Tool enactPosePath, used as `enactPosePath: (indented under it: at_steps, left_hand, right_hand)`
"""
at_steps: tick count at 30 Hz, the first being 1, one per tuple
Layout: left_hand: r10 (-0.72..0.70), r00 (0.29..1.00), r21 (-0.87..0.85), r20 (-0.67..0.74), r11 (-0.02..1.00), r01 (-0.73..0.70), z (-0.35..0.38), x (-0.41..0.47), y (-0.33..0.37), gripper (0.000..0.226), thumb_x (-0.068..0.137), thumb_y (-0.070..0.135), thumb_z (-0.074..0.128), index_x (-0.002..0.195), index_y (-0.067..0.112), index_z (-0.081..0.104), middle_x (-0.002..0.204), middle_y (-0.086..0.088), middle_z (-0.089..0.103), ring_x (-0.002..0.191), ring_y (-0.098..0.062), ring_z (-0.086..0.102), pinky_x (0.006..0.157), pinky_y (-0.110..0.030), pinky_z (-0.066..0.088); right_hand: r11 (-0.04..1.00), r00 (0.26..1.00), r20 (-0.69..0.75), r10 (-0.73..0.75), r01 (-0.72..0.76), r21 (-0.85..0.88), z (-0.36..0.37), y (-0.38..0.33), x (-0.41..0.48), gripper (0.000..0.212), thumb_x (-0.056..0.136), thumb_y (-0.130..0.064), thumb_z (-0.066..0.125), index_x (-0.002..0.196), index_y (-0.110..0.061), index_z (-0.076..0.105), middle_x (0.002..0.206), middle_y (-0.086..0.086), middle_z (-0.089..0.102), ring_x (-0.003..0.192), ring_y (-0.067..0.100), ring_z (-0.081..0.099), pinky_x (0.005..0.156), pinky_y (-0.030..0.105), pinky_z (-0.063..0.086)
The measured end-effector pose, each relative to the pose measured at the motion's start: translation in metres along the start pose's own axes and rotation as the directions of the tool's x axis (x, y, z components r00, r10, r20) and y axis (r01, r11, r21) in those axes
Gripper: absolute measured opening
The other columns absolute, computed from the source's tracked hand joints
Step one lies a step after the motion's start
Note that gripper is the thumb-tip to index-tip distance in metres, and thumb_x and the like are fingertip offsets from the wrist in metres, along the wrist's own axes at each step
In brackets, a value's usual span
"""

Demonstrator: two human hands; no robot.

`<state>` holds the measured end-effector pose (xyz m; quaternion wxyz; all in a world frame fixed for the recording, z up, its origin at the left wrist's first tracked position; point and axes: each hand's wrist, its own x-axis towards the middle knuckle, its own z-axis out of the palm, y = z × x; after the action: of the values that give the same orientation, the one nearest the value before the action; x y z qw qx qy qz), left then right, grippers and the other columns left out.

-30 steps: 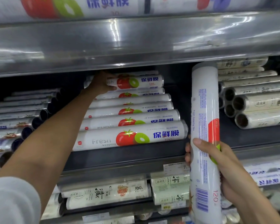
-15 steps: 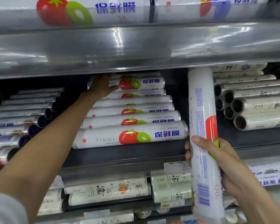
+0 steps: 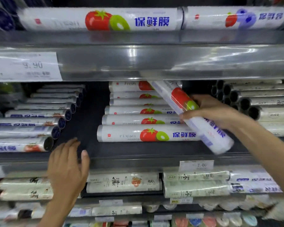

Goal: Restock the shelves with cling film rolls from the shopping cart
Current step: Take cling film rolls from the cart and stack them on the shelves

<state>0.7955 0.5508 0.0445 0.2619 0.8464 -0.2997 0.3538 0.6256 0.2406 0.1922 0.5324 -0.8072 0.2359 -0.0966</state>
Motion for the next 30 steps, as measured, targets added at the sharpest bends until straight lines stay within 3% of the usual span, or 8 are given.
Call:
enactPosePath:
  at_steps: [4,7,9,13,15,20,25,30]
  left_hand:
    - [0.109,0.993,0.075,-0.052,0.992,-0.105,0.027,-0.003,-0.009,0.043,0.097,0.022,0.032,0.094,-0.005,0.066,0.102,-0.021,0.068,0.088,-0.038,0.063,0.081,-0.047,0.043]
    - [0.161,0.977,0.121,-0.137,0.982,-0.145,0.038,-0.004,-0.013,0.044,0.097,0.021,0.03,0.088,-0.001,0.067,0.094,-0.016,0.07,0.08,-0.035,0.062,0.074,-0.043,0.041]
    - [0.182,0.967,0.125,-0.181,0.979,-0.161,0.041,-0.004,-0.015,0.045,0.096,0.021,0.03,0.085,0.0,0.067,0.09,-0.015,0.07,0.079,-0.034,0.06,0.071,-0.042,0.039]
    - [0.198,0.955,0.12,-0.222,0.977,-0.174,0.044,-0.004,-0.016,0.046,0.095,0.021,0.029,0.083,-0.001,0.068,0.087,-0.015,0.07,0.08,-0.03,0.053,0.071,-0.041,0.038]
    - [0.199,0.951,0.125,-0.237,0.977,-0.173,0.045,-0.004,-0.017,0.048,0.095,0.021,0.028,0.082,0.0,0.068,0.086,-0.013,0.071,0.078,-0.03,0.056,0.071,-0.04,0.038]
    - [0.197,0.951,0.14,-0.239,0.976,-0.167,0.047,-0.005,-0.018,0.048,0.096,0.022,0.028,0.082,0.001,0.069,0.085,-0.011,0.071,0.074,-0.032,0.059,0.07,-0.04,0.038]
    - [0.196,0.949,0.139,-0.246,0.976,-0.165,0.048,-0.005,-0.017,0.049,0.096,0.022,0.027,0.081,0.001,0.068,0.083,-0.013,0.071,0.076,-0.03,0.056,0.069,-0.039,0.037]
    - [0.193,0.945,0.15,-0.264,0.976,-0.158,0.05,-0.006,-0.017,0.046,0.095,0.02,0.028,0.081,0.001,0.067,0.082,-0.013,0.071,0.076,-0.029,0.053,0.069,-0.039,0.037]
  right_hand:
    - [0.895,0.986,0.009,-0.169,0.158,-0.417,0.0,-0.018,0.051,0.062,0.067,-0.016,0.083,0.119,-0.029,0.053,0.101,-0.013,0.063,0.084,-0.001,0.06,0.064,0.002,0.042]
    - [0.788,0.966,0.027,-0.257,0.226,-0.573,0.002,-0.019,0.097,0.073,0.066,-0.014,0.083,0.132,-0.017,0.051,0.121,0.001,0.06,0.107,0.016,0.058,0.083,0.016,0.04]
    - [0.751,0.97,0.052,-0.236,0.216,-0.624,0.004,-0.018,0.124,0.082,0.066,-0.016,0.084,0.138,-0.015,0.045,0.133,0.004,0.054,0.116,0.018,0.052,0.09,0.019,0.036]
    - [0.667,0.964,0.138,-0.229,0.258,-0.699,0.015,-0.018,0.163,0.087,0.064,-0.024,0.085,0.14,-0.019,0.043,0.141,0.004,0.048,0.125,0.023,0.047,0.104,0.031,0.038]
    - [0.652,0.958,0.176,-0.227,0.284,-0.704,0.019,-0.014,0.175,0.087,0.064,-0.028,0.086,0.14,-0.021,0.044,0.143,0.002,0.046,0.129,0.022,0.043,0.106,0.029,0.035]
    - [0.757,0.952,0.183,-0.246,0.307,-0.578,0.018,0.002,0.183,0.082,0.068,-0.021,0.083,0.14,-0.02,0.043,0.143,-0.002,0.044,0.131,0.016,0.04,0.097,0.017,0.029]
    - [0.839,0.957,-0.003,-0.289,0.252,-0.483,-0.004,0.023,0.167,0.074,0.07,-0.026,0.082,0.135,-0.016,0.047,0.134,0.002,0.053,0.122,0.017,0.048,0.102,0.029,0.038]
    - [0.718,0.928,-0.075,-0.366,0.229,-0.657,-0.03,0.045,0.15,0.065,0.075,-0.015,0.079,0.134,-0.008,0.05,0.132,0.011,0.055,0.121,0.026,0.051,0.094,0.019,0.032]
